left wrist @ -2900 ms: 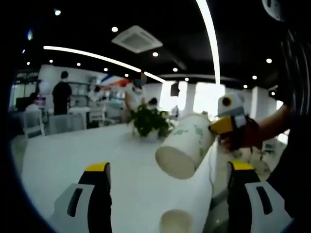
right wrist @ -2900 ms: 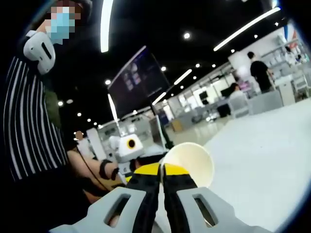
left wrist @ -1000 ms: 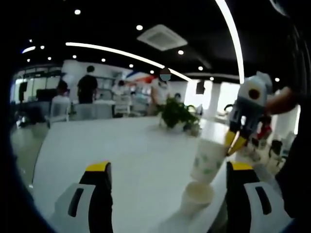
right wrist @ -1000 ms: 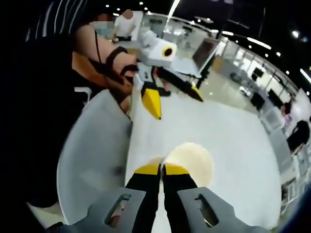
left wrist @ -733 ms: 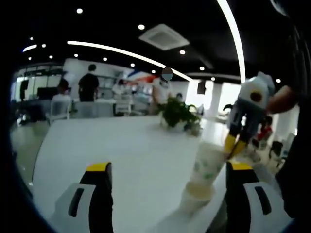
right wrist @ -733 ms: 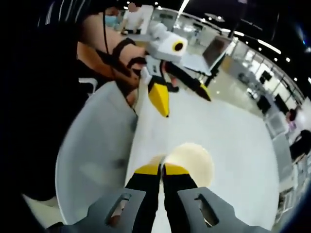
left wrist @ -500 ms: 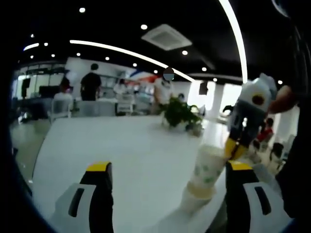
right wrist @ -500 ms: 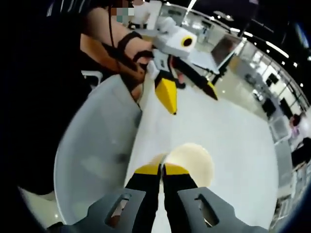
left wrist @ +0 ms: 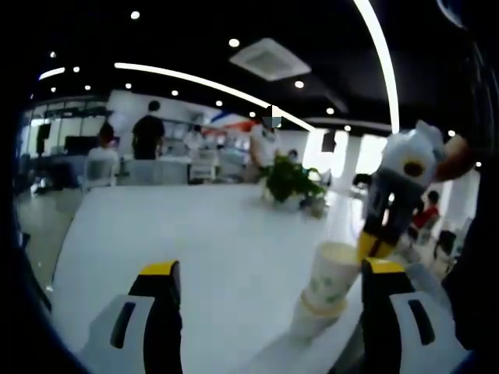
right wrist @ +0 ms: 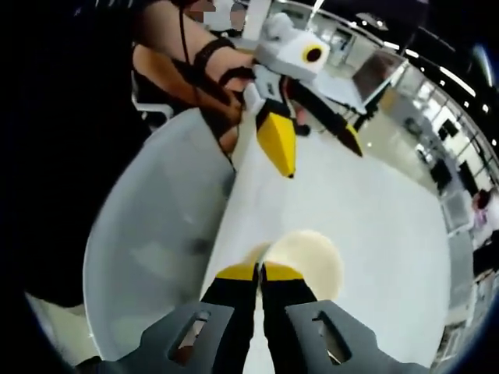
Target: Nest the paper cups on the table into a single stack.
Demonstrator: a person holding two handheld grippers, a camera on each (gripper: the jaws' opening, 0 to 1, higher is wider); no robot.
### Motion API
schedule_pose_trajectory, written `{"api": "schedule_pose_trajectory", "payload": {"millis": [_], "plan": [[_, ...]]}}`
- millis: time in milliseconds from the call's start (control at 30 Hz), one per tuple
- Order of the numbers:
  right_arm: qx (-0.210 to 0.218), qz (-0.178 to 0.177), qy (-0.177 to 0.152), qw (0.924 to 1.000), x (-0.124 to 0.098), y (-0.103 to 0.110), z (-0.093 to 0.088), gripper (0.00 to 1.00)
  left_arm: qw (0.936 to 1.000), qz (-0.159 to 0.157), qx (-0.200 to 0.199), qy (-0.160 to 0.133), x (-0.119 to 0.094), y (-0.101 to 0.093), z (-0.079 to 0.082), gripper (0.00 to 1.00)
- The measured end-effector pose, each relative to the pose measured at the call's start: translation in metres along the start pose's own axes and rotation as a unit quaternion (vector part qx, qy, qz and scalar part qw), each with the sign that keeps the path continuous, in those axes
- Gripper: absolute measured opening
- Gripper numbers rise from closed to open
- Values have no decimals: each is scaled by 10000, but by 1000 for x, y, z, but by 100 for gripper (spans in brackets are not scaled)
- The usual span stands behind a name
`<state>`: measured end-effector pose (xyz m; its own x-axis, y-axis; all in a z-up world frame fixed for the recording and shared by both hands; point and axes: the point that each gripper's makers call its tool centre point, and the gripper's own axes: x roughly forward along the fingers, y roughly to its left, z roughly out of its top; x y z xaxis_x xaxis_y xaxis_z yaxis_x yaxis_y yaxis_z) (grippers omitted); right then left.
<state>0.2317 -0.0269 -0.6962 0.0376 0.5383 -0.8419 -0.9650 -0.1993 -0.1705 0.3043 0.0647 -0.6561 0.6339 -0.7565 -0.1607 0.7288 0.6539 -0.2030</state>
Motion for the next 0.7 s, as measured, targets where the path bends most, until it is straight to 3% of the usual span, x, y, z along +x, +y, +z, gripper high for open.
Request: {"api": "schedule_pose_trajectory", "payload": {"millis": [700], "plan": [[132,217,177,9995,26,5,-15,0,10000,-33,-9,88,1,-1,-4,93]]}}
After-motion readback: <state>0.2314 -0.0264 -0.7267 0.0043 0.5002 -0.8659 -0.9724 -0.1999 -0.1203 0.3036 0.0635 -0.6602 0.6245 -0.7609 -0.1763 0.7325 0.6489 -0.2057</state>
